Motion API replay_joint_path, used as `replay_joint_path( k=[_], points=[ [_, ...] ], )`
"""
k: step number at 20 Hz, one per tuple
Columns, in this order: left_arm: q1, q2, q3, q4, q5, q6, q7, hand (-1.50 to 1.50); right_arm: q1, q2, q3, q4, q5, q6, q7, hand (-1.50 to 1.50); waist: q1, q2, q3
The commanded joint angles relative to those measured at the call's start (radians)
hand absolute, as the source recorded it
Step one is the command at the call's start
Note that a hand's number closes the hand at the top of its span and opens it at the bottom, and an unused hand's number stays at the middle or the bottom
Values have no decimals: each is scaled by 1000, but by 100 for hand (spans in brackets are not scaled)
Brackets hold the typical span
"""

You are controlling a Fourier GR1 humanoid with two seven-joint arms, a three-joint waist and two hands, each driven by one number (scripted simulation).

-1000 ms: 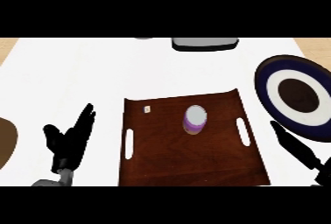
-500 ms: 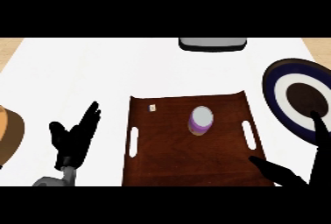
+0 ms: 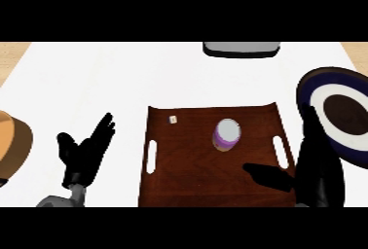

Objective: Pick the can from the tray and place it in the plate

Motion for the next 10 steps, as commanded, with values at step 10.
replay_joint_path(
  k=[10],
  points=[
    [32,-10,14,-10,8,-14,56,0,-202,167,38,299,3,19,230,-150,-1,4,0]
  ],
)
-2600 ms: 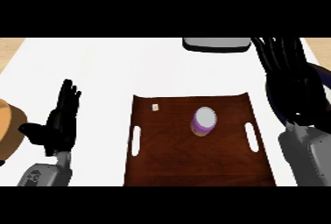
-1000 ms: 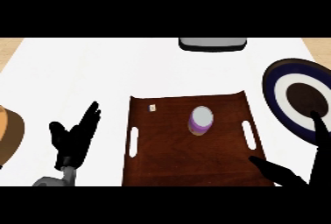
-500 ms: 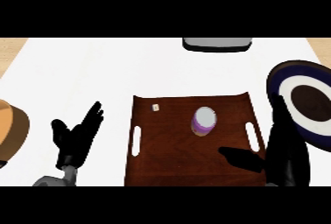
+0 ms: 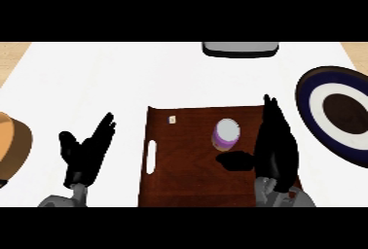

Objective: Pick the can from the tray and place it in the plate

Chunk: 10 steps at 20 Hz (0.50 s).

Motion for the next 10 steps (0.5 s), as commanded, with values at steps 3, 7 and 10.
replay_joint_path(
  k=[3,7,10],
  points=[
    [51,-51,-45,7,-47,33,1,0,-41,23,64,92,-8,-81,180,-150,-6,3,-4],
    [-36,-45,-2,62,-31,19,38,0,-129,23,41,128,-21,-24,230,-150,-11,4,-4],
    [11,-51,-33,17,-52,18,17,0,-108,23,33,215,10,-56,228,-150,-4,4,-4]
  ],
)
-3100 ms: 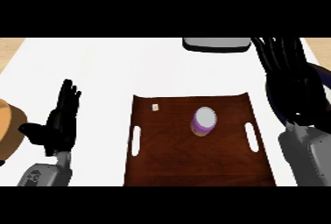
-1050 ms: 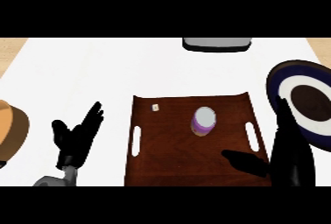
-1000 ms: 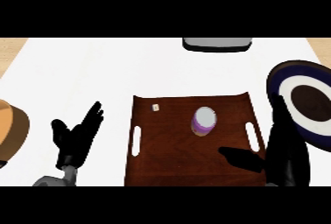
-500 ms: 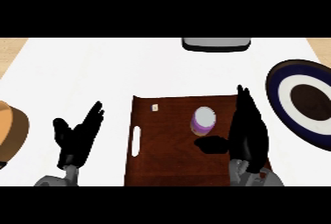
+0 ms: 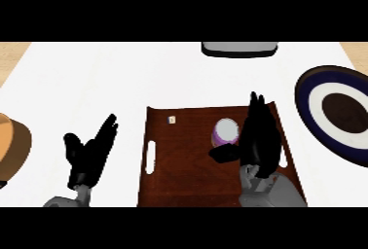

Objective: Pick the can from the tray and place it in the plate

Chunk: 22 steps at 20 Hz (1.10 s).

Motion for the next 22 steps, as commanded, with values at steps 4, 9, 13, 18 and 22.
replay_joint_path(
  k=[4,9,13,18,22],
  points=[
    [39,8,13,-9,12,-19,30,0,29,10,41,29,33,-22,223,-150,-4,2,-5],
    [33,-22,-1,49,-5,-38,-13,0,3,10,25,84,-8,-29,203,-150,-7,4,-6],
    [54,-20,6,-1,-18,-20,-4,0,-74,10,-7,171,-51,-51,199,-150,4,4,-5],
    [33,-27,7,0,-29,-31,13,0,-79,10,48,286,-135,-59,134,150,4,5,-5],
    [27,-20,45,61,-15,-68,-17,0,-42,10,34,319,-53,-49,46,150,-6,5,-5]
  ],
)
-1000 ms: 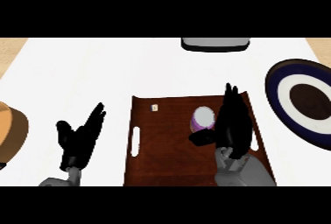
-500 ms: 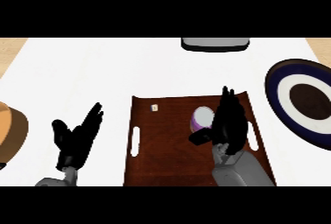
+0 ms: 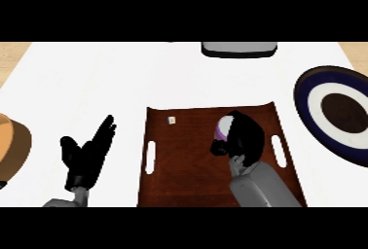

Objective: Pick the can from the tray and place it in the plate

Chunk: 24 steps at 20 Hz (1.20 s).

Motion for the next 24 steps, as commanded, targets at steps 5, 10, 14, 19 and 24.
replay_joint_path(
  k=[5,10,14,19,24],
  points=[
    [33,-10,-3,-15,-4,-9,62,0,-55,9,18,46,49,-1,160,150,0,7,-4],
    [24,-40,-1,29,-32,15,17,0,-23,-17,14,-38,267,-138,44,150,-16,6,-5],
    [15,-41,-26,-5,-33,-1,28,0,-284,-14,-204,180,413,-207,146,150,32,25,-5],
    [0,-26,-25,-14,-31,-20,34,0,-407,-95,-326,274,612,-274,189,150,69,41,-6],
    [-42,-26,-13,0,-21,-27,57,0,-502,-90,-418,300,784,-341,266,150,65,41,-5]
  ],
)
